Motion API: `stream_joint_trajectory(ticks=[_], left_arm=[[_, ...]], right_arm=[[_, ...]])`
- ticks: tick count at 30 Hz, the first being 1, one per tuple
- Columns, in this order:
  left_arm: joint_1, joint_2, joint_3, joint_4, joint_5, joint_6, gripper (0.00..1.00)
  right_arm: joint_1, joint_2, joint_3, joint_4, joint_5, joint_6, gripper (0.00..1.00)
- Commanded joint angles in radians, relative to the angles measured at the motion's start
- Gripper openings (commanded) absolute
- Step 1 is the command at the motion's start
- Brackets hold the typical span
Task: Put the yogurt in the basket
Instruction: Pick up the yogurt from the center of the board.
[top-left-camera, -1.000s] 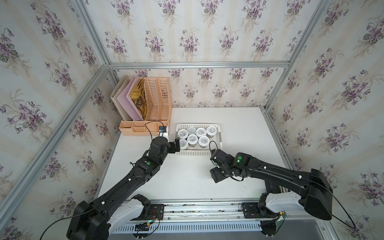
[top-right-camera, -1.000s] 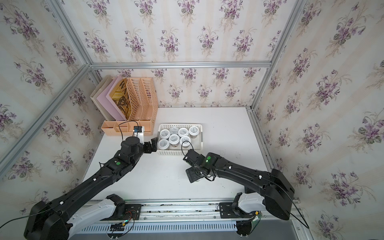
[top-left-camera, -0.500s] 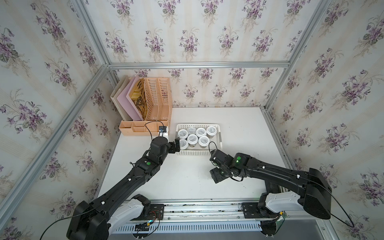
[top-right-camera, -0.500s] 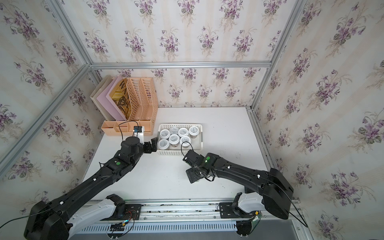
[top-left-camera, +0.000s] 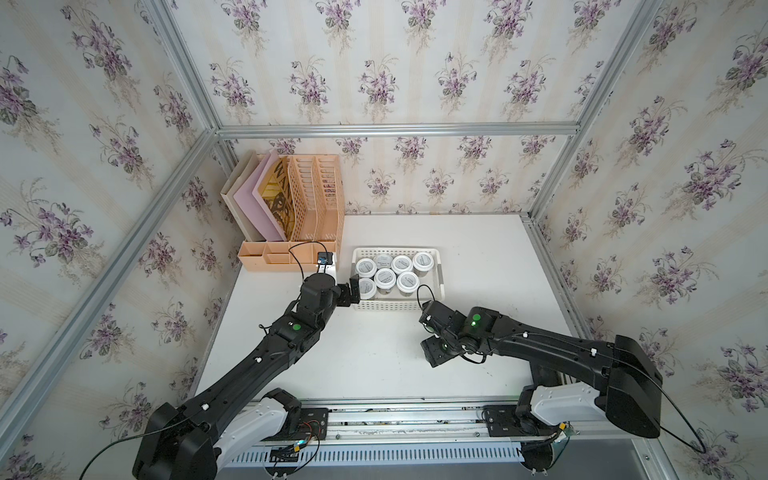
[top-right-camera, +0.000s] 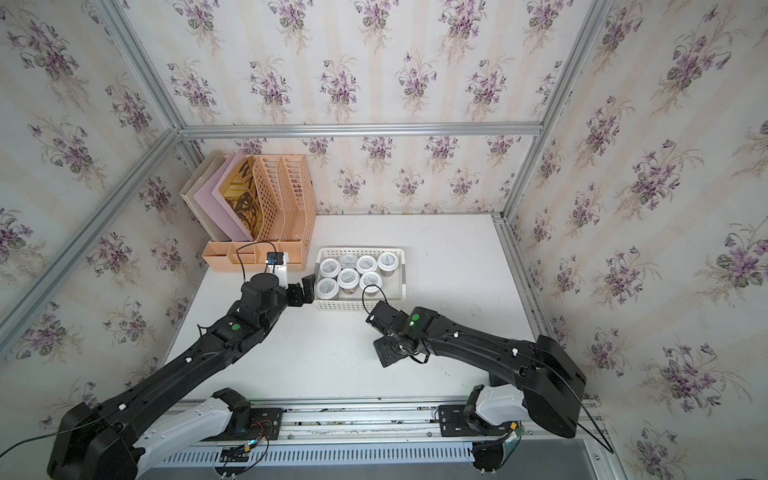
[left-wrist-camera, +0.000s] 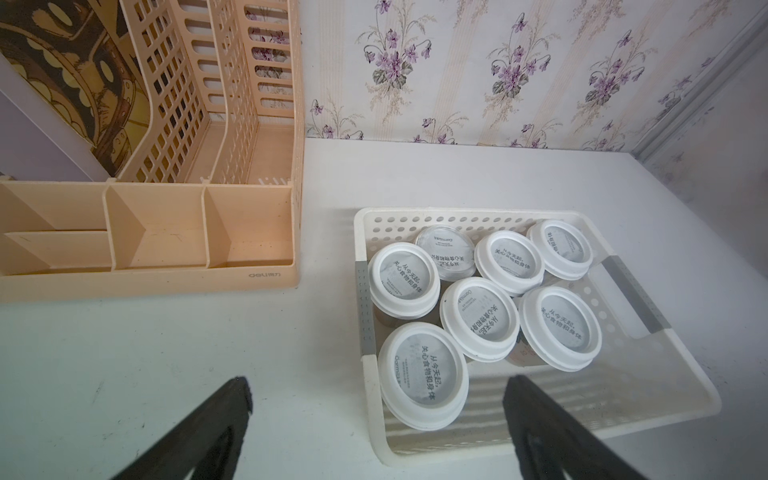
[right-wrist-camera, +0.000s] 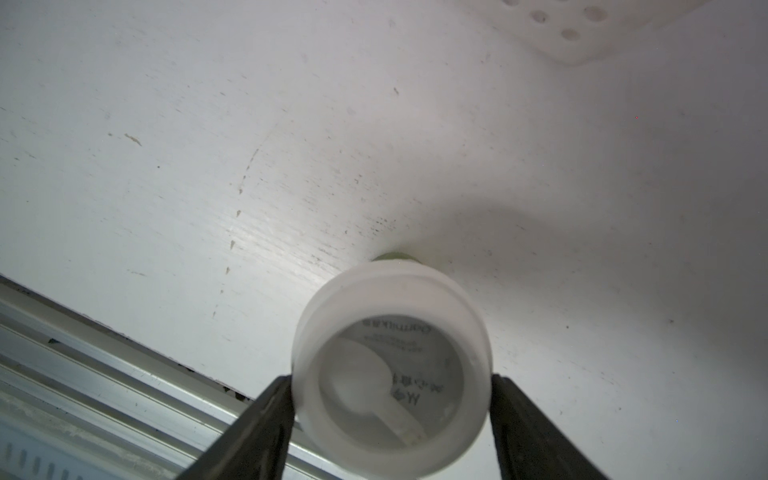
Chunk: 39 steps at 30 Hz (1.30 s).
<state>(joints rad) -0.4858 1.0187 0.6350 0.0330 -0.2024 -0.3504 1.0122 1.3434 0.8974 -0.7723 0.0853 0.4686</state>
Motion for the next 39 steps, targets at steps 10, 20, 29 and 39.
stream_joint_trajectory(ticks=[10,20,29,39], left_arm=[[0.0,-0.005,0.002,0.014,0.005,-0.006,0.99],[0.0,-0.005,0.002,0.013,0.005,-0.007,0.99],[0.0,-0.004,0.002,0.013,0.006,-0.004,0.99],[0.0,-0.006,0.0,0.015,0.005,-0.005,0.99]], right_arm=[[0.0,0.009,0.036,-0.006,0.032,-0.001,0.77],[0.001,0.015,0.027,-0.007,0.033,0.0,0.76],[0.0,0.013,0.024,-0.011,0.031,0.002,0.73],[0.003,0.013,0.021,-0.016,0.024,0.005,0.76]])
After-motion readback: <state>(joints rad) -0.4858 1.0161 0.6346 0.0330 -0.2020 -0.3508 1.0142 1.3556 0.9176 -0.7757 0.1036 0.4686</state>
